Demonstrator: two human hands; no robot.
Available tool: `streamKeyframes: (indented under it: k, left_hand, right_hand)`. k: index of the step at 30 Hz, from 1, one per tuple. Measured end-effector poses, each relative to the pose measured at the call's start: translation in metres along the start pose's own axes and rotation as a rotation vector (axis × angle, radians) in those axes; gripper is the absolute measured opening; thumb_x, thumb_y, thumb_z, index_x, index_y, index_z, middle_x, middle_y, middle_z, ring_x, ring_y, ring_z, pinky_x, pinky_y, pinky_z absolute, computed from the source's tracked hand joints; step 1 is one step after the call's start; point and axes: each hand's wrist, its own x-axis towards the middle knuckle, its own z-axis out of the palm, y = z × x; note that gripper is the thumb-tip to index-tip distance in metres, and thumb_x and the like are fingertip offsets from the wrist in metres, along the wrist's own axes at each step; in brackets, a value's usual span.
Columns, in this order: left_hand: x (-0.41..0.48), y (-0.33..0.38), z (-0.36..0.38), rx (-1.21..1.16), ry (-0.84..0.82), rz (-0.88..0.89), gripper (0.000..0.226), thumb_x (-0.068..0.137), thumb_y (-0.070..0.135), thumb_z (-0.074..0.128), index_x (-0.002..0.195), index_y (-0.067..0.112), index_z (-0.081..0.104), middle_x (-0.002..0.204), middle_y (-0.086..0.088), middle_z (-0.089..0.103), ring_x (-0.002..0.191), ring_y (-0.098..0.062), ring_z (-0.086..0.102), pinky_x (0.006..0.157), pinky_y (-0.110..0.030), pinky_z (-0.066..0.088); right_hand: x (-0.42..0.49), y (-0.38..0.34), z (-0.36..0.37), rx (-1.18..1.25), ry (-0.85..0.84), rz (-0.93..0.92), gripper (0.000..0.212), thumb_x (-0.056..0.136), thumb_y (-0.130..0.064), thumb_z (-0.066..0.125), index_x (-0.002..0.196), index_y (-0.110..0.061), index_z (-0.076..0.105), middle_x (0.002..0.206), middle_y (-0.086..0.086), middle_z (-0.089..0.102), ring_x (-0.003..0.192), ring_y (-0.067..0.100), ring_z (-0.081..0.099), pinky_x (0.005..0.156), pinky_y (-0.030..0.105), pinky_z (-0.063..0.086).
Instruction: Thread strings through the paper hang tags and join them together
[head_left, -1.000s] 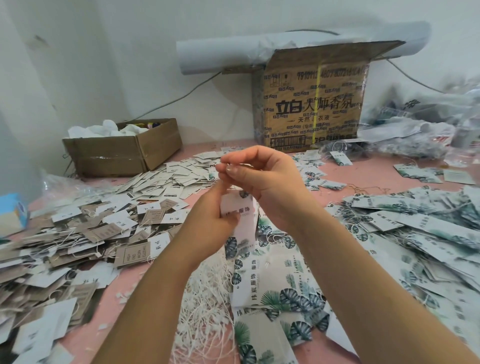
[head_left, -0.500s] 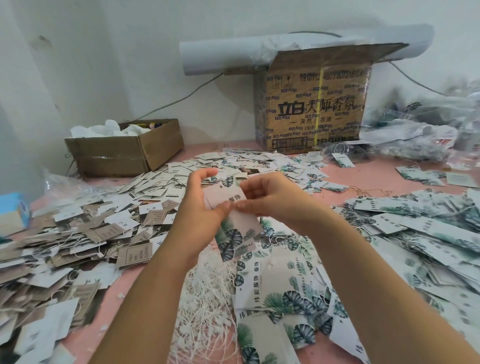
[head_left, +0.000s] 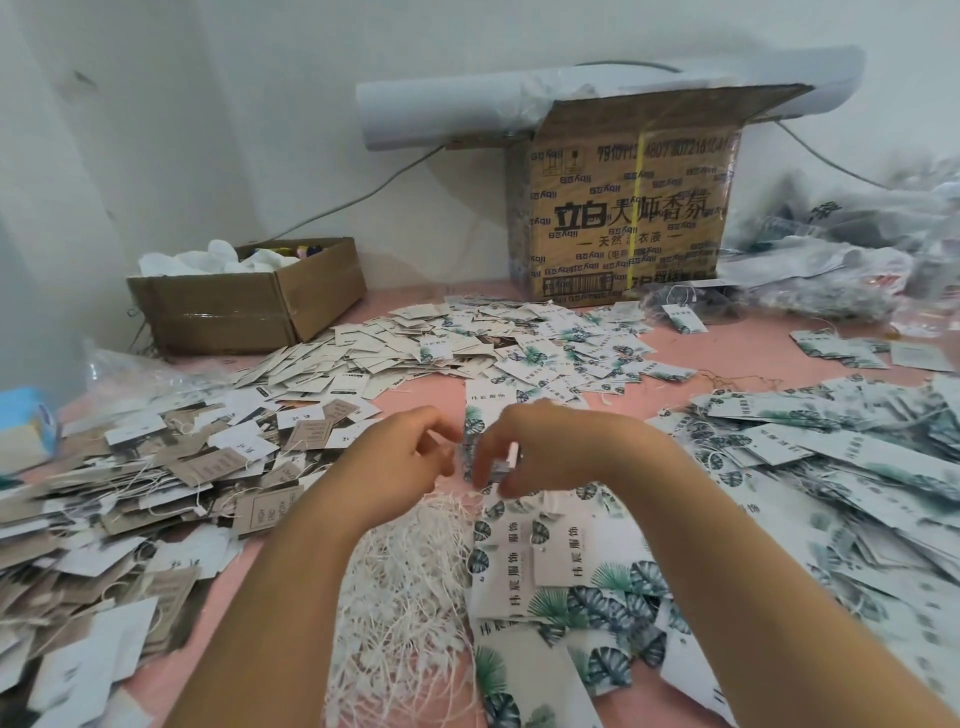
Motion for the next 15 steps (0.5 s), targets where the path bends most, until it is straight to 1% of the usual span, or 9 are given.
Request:
streamKeyframes:
  k: [2, 3, 4, 6, 8, 10, 12, 13, 15]
  left_hand:
    - [0.003, -0.001, 0.001, -0.026, 0.034, -0.006, 0.016, 0.097, 0.016, 0.047, 0.104, 0.027, 0.057, 0.086, 0.004, 0.064, 0.082, -0.014, 0.062, 0.067, -0.026, 0.045]
    - [0.003, -0.001, 0.001, -0.038, 0.042, -0.007, 0.017, 0.097, 0.015, 0.047, 0.105, 0.026, 0.058, 0.086, 0.002, 0.063, 0.081, -0.014, 0.062, 0.065, -0.026, 0.043]
    - [0.003, -0.002, 0.001, -0.039, 0.046, -0.009, 0.017, 0.097, 0.014, 0.047, 0.105, 0.025, 0.058, 0.086, 0.002, 0.062, 0.079, -0.014, 0.061, 0.063, -0.025, 0.042]
    - [0.003, -0.003, 0.001, -0.018, 0.047, -0.008, 0.018, 0.097, 0.014, 0.047, 0.106, 0.025, 0.058, 0.088, 0.002, 0.06, 0.079, -0.011, 0.058, 0.064, -0.024, 0.041]
    - [0.003, -0.005, 0.001, -0.001, 0.051, -0.007, 0.019, 0.097, 0.013, 0.046, 0.107, 0.024, 0.059, 0.089, 0.004, 0.06, 0.079, -0.009, 0.057, 0.065, -0.023, 0.042]
    - [0.003, -0.005, 0.001, -0.018, 0.056, -0.006, 0.022, 0.097, 0.011, 0.044, 0.107, 0.023, 0.059, 0.088, 0.004, 0.063, 0.074, -0.007, 0.058, 0.062, -0.022, 0.041]
    - [0.003, -0.004, 0.001, -0.045, 0.049, 0.001, 0.024, 0.098, 0.009, 0.04, 0.106, 0.022, 0.058, 0.086, 0.003, 0.067, 0.067, -0.007, 0.06, 0.059, -0.023, 0.04]
    - [0.003, -0.004, 0.001, -0.045, 0.045, 0.007, 0.024, 0.098, 0.009, 0.04, 0.106, 0.022, 0.058, 0.085, 0.004, 0.067, 0.066, -0.007, 0.061, 0.06, -0.024, 0.041]
    - [0.003, -0.003, 0.003, -0.035, 0.035, 0.015, 0.02, 0.097, 0.011, 0.044, 0.106, 0.023, 0.058, 0.081, 0.006, 0.066, 0.069, -0.01, 0.061, 0.068, -0.028, 0.045]
  right_hand:
    - [0.003, -0.017, 0.01, 0.02, -0.087, -0.108, 0.022, 0.084, -0.015, 0.064, 0.104, -0.023, 0.069, 0.087, -0.009, 0.061, 0.079, 0.011, 0.057, 0.072, 0.024, 0.045]
    - [0.006, -0.024, 0.016, 0.0, -0.108, -0.127, 0.019, 0.084, -0.017, 0.066, 0.101, -0.02, 0.07, 0.08, -0.009, 0.062, 0.077, 0.013, 0.059, 0.071, 0.025, 0.046]
    - [0.009, -0.03, 0.023, -0.028, -0.104, -0.136, 0.017, 0.082, -0.02, 0.068, 0.098, -0.017, 0.071, 0.079, -0.005, 0.065, 0.076, 0.016, 0.061, 0.071, 0.026, 0.047]
    - [0.014, -0.036, 0.034, -0.08, -0.068, -0.138, 0.022, 0.079, -0.026, 0.072, 0.092, -0.009, 0.072, 0.084, 0.005, 0.07, 0.074, 0.02, 0.062, 0.069, 0.028, 0.049]
    - [0.015, -0.038, 0.039, -0.118, -0.047, -0.133, 0.03, 0.076, -0.032, 0.074, 0.088, -0.004, 0.071, 0.081, 0.007, 0.07, 0.067, 0.019, 0.059, 0.066, 0.029, 0.05]
    - [0.015, -0.039, 0.041, -0.164, -0.037, -0.113, 0.035, 0.074, -0.036, 0.075, 0.084, -0.003, 0.069, 0.071, 0.002, 0.062, 0.064, 0.018, 0.055, 0.063, 0.03, 0.049]
    - [0.015, -0.041, 0.044, -0.233, -0.054, -0.068, 0.036, 0.074, -0.039, 0.075, 0.072, -0.007, 0.058, 0.063, -0.004, 0.049, 0.059, 0.016, 0.05, 0.055, 0.027, 0.045]
    - [0.016, -0.043, 0.047, -0.277, -0.068, -0.051, 0.036, 0.074, -0.038, 0.075, 0.065, -0.011, 0.053, 0.061, -0.005, 0.046, 0.055, 0.014, 0.046, 0.05, 0.025, 0.04]
    - [0.017, -0.047, 0.052, -0.345, -0.078, -0.038, 0.04, 0.077, -0.031, 0.074, 0.057, -0.013, 0.045, 0.057, -0.004, 0.043, 0.049, 0.011, 0.04, 0.045, 0.023, 0.031]
